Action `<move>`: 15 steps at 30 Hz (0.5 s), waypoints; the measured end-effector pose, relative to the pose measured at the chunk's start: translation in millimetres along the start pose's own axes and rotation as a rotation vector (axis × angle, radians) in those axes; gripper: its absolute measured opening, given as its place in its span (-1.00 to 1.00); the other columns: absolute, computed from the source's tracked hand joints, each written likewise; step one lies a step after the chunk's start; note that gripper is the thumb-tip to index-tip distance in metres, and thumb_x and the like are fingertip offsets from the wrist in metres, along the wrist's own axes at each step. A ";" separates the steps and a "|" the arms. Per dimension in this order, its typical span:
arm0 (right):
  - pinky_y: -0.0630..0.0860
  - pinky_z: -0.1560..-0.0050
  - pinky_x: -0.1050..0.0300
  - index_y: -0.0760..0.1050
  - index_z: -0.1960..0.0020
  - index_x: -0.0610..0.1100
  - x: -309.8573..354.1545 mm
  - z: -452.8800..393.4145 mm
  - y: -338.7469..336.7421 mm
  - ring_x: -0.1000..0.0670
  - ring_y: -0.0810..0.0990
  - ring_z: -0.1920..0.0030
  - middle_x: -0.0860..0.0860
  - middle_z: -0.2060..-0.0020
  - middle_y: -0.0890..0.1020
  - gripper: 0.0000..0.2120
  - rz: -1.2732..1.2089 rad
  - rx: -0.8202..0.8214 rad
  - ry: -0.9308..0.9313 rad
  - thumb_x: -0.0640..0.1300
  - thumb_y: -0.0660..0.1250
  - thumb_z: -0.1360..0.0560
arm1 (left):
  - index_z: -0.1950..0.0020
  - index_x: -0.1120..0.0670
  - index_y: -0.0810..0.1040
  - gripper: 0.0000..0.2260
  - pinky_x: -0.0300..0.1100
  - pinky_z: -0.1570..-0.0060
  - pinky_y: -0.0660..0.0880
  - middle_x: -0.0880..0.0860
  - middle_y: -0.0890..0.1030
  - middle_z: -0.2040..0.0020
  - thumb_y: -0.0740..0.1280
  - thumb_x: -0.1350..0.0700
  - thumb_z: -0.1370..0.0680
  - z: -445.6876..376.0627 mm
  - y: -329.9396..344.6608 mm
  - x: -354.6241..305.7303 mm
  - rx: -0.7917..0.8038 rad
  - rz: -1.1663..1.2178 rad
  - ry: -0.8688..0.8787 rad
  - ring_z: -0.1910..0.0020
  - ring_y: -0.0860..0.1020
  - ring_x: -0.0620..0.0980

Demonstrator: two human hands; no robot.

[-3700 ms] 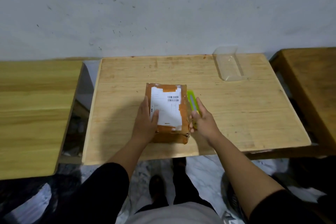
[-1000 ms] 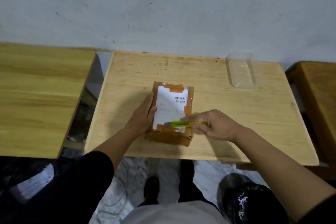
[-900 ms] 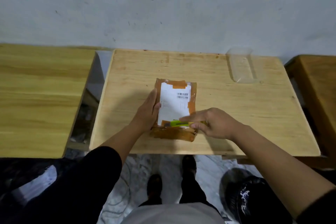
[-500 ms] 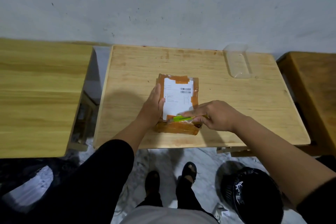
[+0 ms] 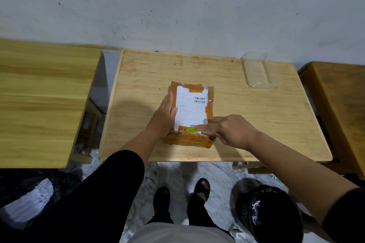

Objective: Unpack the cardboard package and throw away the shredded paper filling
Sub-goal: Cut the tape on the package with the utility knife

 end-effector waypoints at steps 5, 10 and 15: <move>0.26 0.39 0.16 0.38 -0.30 0.24 -3.9 -3.9 -1.2 -0.17 0.59 0.27 0.04 0.05 0.65 -0.54 -0.017 0.091 -0.023 -0.21 0.20 -0.53 | -0.50 0.13 -0.11 -0.52 -0.11 -0.46 0.04 0.10 -0.01 -0.55 0.00 0.11 -0.63 0.7 -0.3 -0.3 0.017 -0.047 0.001 -0.51 0.01 0.01; 0.37 0.36 0.12 0.29 -0.34 0.29 -8.7 -3.7 3.1 -0.15 0.59 0.19 0.04 0.02 0.62 -0.56 -0.027 0.174 -0.041 -0.13 0.14 -0.57 | -0.51 0.12 -0.13 -0.50 -0.14 -0.43 0.04 0.09 -0.02 -0.55 0.00 0.06 -0.64 0.5 1.0 2.4 0.024 -0.086 -0.004 -0.51 0.03 0.01; 0.57 0.23 0.01 0.23 -0.35 0.33 -13.4 -0.4 10.1 -0.11 0.62 0.10 0.06 -0.09 0.62 -0.59 -0.057 0.168 -0.051 -0.05 0.13 -0.59 | -0.50 0.09 -0.14 -0.50 -0.20 -0.40 0.03 0.07 -0.02 -0.55 0.01 0.05 -0.64 0.1 1.1 3.4 0.026 -0.108 -0.004 -0.51 0.03 0.00</move>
Point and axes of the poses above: each hand's wrist, its own z-axis away from the middle knuckle, its own y-axis out of the palm, x = y × z, the point moved 4 cm from there along -z, towards the middle knuckle
